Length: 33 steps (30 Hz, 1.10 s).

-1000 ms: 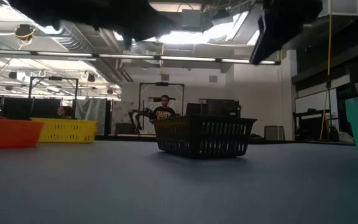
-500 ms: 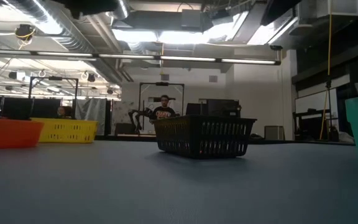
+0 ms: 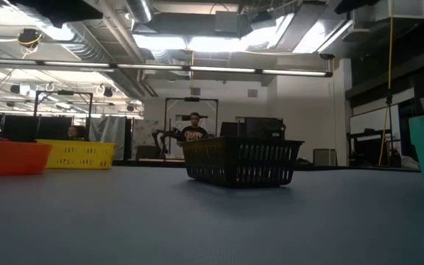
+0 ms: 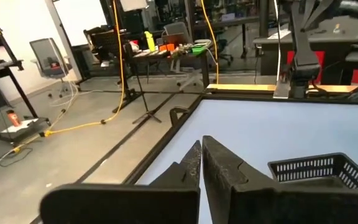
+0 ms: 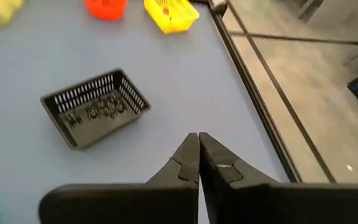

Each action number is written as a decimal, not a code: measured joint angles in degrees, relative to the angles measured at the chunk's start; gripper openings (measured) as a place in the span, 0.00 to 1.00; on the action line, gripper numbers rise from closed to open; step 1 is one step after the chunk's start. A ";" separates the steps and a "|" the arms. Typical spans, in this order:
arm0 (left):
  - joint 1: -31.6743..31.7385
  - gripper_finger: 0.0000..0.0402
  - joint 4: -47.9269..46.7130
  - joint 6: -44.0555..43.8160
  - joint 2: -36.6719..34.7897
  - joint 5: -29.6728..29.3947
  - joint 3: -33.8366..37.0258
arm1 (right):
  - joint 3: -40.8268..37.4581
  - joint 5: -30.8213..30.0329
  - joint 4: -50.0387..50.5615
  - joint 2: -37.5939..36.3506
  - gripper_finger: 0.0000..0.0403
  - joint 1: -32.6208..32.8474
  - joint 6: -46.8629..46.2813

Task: Sort Halloween decoration
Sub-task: Return to Home Position

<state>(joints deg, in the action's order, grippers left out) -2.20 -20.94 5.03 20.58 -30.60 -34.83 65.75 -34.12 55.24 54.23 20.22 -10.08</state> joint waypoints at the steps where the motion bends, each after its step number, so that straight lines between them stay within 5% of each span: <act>1: 0.00 0.00 -0.81 -0.28 -0.88 0.06 0.00 | -2.32 -0.01 -2.15 -2.13 0.01 -0.01 0.22; 11: -0.02 0.00 -2.17 -2.01 -8.47 2.19 5.94 | -25.91 0.92 -23.16 -21.49 0.01 -0.10 4.18; 19: -0.02 0.00 5.36 -3.16 -15.65 2.22 15.47 | -37.12 3.35 -32.35 -33.20 0.01 -0.10 4.52; 33: -0.02 0.00 10.58 -5.00 -20.43 3.28 26.39 | -52.18 7.75 -48.38 -38.07 0.01 -0.10 6.31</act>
<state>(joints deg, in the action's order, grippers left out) -2.22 -10.36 0.03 0.15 -27.32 -8.44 13.58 -26.37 6.86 16.16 20.12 -3.77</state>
